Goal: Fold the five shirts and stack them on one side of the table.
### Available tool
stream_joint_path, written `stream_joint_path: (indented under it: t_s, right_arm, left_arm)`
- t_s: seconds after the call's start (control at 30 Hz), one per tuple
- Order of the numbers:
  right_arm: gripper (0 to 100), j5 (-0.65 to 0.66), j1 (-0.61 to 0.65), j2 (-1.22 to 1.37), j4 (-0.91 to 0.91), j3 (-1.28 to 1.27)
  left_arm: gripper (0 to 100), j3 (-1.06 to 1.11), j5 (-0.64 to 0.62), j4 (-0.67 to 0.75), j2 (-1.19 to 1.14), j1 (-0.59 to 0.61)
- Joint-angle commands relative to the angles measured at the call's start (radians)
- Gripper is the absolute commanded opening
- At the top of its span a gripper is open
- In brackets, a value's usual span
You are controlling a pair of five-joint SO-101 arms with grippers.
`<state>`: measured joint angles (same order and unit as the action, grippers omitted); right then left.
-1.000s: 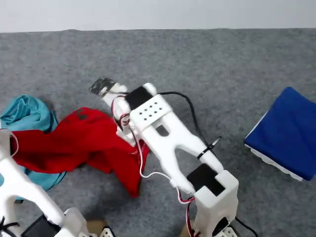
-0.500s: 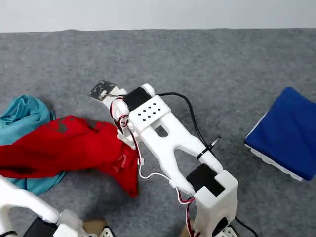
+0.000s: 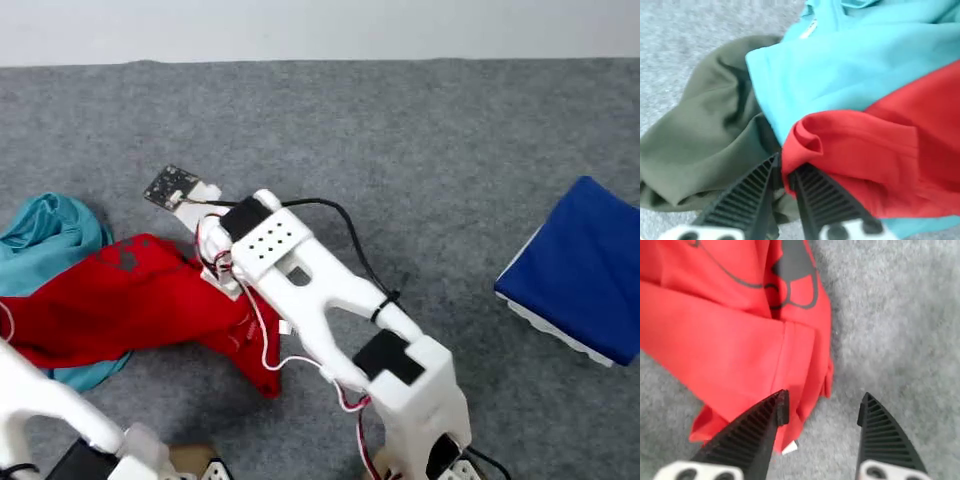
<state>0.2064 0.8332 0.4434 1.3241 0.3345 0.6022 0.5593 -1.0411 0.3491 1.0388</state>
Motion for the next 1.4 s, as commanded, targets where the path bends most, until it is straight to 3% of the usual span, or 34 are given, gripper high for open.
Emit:
stream_joint_path:
  t_s: [0.0, 0.43, 0.6, 0.97, 1.2, 1.3, 1.37]
  right_arm:
    - [23.3, -0.015, 0.022, 0.054, -0.016, 0.16]
    - [21.9, -0.015, 0.061, 0.456, 0.133, 0.626]
    - [0.9, -0.008, 0.022, 0.522, 0.223, 0.835]
    - [1.0, -0.008, -0.127, 0.527, 0.469, 1.169]
    - [1.3, -0.005, -0.18, 0.561, 0.467, 1.152]
    - [9.9, 0.002, -0.18, 0.575, 0.472, 1.128]
    - [19.1, -0.064, -0.188, 0.553, 0.472, 1.131]
  left_arm:
    - [1, -0.004, 0.006, 0.02, 0.034, -0.021]
    - [1, 0.013, 0.006, 0.026, 0.032, -0.023]
    - [1, 0.015, 0.006, 0.026, 0.032, -0.025]
    - [1, 0.007, 0.003, 0.008, 0.043, -0.098]
    - [1, -0.064, 0.002, -0.141, 0.043, -0.181]
    - [1, -0.062, 0.002, -0.15, 0.043, -0.209]
    - [1, -0.059, 0.002, -0.15, 0.043, -0.213]
